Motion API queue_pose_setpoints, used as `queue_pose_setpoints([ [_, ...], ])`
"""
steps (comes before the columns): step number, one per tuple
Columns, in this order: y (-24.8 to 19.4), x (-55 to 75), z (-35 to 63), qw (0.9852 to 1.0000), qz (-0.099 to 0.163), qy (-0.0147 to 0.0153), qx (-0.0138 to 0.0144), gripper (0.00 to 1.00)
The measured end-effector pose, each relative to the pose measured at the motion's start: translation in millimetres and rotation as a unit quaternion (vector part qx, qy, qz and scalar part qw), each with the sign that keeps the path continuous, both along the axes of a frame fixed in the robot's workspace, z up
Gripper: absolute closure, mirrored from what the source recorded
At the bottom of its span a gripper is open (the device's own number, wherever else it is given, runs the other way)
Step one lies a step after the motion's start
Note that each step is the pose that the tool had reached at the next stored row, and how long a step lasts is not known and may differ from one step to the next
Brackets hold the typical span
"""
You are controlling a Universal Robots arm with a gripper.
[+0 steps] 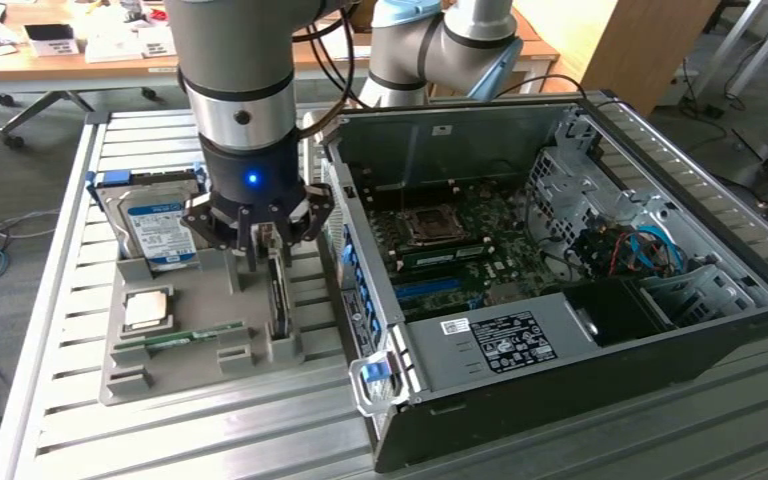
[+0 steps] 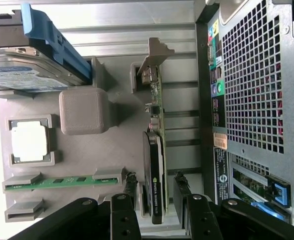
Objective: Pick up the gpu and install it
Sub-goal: 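Pick up the gpu and move the gpu toward the slot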
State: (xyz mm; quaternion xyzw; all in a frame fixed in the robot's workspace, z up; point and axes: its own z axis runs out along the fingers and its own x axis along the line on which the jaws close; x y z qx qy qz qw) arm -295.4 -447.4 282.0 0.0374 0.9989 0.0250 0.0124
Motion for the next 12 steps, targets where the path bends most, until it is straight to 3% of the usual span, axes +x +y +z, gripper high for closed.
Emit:
queue_pose_setpoints([
  [12, 0.0, 2.1, -12.7, 1.0, 0.0, 0.0, 0.0, 0.57],
])
